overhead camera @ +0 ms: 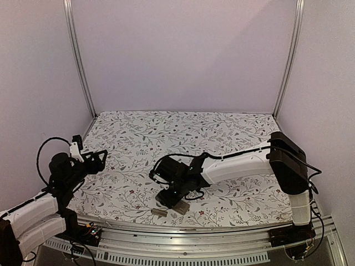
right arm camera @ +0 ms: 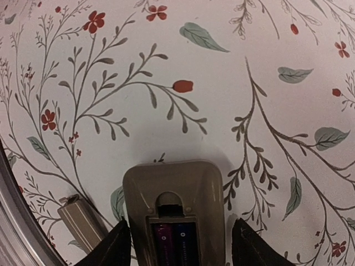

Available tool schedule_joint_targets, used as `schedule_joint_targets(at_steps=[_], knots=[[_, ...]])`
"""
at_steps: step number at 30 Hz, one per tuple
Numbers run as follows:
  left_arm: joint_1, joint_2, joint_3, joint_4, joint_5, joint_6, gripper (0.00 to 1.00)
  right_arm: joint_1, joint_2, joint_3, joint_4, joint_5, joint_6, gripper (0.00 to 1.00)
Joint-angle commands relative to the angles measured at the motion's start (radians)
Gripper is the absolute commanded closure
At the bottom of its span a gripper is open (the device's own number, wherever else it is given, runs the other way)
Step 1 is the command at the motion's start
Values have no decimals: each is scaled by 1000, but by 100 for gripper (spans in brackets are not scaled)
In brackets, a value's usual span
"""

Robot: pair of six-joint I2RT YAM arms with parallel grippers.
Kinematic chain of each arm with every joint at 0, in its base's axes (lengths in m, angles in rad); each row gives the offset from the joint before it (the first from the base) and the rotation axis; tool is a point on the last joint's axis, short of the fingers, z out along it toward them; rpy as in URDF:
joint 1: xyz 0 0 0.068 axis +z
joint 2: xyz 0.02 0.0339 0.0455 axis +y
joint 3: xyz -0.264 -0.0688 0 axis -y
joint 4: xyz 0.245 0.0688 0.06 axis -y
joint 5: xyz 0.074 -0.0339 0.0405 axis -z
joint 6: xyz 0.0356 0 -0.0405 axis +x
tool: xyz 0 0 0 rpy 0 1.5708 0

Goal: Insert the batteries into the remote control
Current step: Adjust the remote control without the battery cover at the center of the board.

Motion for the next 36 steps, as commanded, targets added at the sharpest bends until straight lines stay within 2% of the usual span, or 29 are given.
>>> schedule_joint_targets(at_steps=[1,4,8,13,23,25,29,34,36], knots=[[-7,-2,-14,2,-17,1,13,-3,30,16,-11,-67,-54,50],[-7,13,-16,4,-19,-4,13,-5,35,22,-6,-78,-155,59],[-16,34,-17,3,-26,-14,13,-14,31,33,-4,-112,-394,60],[-20,28,-17,7,-26,-17,13,-35,29,46,-5,-237,-554,61],[-16,57,-19,5,-30,-24,13,-66,73,104,12,-276,-595,56],[-18,68,-19,5,-30,-27,13,-66,83,129,1,-273,-597,50],[-22,80,-19,6,-31,-31,13,-65,56,138,-7,-264,-568,31],[-32,81,-19,7,-29,-34,13,-44,-28,162,-3,-253,-495,27],[-33,75,-19,7,-30,-32,13,-15,-52,144,-3,-212,-462,29]])
